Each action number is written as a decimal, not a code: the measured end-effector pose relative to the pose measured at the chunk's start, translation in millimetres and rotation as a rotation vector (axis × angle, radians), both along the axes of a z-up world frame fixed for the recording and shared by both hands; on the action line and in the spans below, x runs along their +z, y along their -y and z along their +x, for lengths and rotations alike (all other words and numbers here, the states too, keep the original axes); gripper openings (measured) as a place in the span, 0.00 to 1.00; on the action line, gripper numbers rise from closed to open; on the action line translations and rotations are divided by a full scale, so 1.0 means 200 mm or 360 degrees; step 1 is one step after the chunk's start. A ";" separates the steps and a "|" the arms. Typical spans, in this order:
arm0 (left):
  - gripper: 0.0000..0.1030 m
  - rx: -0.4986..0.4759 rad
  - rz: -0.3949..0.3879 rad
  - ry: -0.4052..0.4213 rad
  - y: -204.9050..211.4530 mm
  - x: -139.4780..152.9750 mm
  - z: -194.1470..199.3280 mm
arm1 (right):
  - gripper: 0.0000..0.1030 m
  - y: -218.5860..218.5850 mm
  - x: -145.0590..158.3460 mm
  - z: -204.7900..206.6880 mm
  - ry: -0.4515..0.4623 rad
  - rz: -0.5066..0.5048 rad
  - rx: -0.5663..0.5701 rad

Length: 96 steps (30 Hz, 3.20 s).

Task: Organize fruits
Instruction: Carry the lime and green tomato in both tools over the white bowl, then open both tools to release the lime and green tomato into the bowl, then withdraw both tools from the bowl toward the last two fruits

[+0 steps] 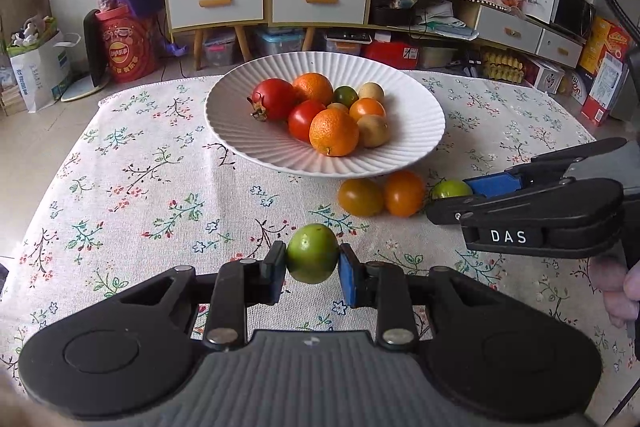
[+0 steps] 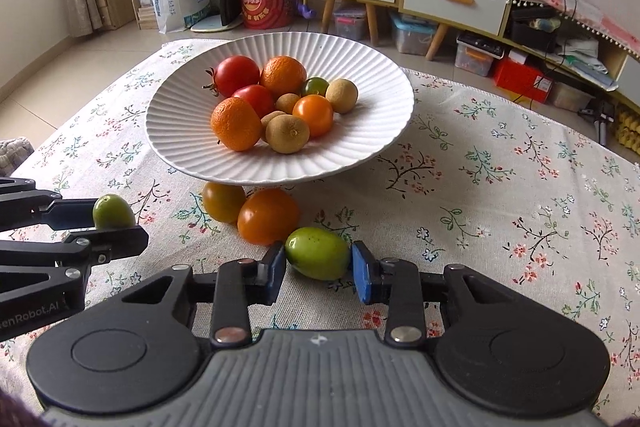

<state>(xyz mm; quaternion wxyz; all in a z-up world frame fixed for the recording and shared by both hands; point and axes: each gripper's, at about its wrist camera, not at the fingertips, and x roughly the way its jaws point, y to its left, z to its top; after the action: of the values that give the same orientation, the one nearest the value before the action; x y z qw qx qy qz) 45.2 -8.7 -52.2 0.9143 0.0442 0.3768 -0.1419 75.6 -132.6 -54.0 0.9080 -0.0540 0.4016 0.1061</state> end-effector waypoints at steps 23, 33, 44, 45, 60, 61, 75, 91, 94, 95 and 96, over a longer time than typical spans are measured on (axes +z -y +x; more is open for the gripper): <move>0.30 0.0111 -0.0241 -0.0006 -0.07 0.14 0.15 | 0.31 0.06 0.17 0.01 0.0172 0.0220 -0.0089; 0.30 0.0181 -0.0291 0.0001 -0.04 0.14 0.30 | 0.31 0.05 0.14 0.11 0.0220 0.0225 -0.0183; 0.31 0.0297 -0.0411 -0.0075 -0.08 0.07 0.38 | 0.31 0.05 0.11 0.16 0.0240 0.0208 -0.0195; 0.31 0.0297 -0.0423 -0.0072 -0.09 0.07 0.38 | 0.31 0.05 0.11 0.16 0.0245 0.0210 -0.0185; 0.44 0.0247 -0.0428 -0.0036 -0.09 0.08 0.39 | 0.42 0.03 0.12 0.14 0.0271 0.0184 -0.0123; 0.46 0.0246 -0.0422 -0.0034 -0.09 0.09 0.39 | 0.42 0.03 0.12 0.14 0.0270 0.0186 -0.0123; 0.86 0.0154 -0.0237 0.0048 -0.08 0.16 0.29 | 0.77 0.06 0.19 0.07 0.0266 0.0173 -0.0163; 1.00 0.0083 -0.0026 0.0026 -0.05 0.15 0.12 | 0.95 0.05 0.17 -0.04 0.0244 0.0073 -0.0115; 1.00 0.0103 0.0016 -0.0007 -0.06 0.13 0.09 | 0.97 0.05 0.17 -0.06 0.0242 0.0048 -0.0088; 1.00 0.0110 0.0021 -0.0023 -0.06 0.12 0.08 | 0.97 0.04 0.17 -0.07 0.0243 0.0038 -0.0081; 1.00 0.0113 0.0022 -0.0038 -0.06 0.11 0.08 | 0.97 0.04 0.16 -0.08 0.0243 0.0032 -0.0076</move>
<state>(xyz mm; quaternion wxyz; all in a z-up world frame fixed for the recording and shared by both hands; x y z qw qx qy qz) 60.7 4.2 -29.3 0.9139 0.0353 0.3899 -0.1073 59.4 -141.4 -21.2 0.9388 -0.0434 0.3312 0.0841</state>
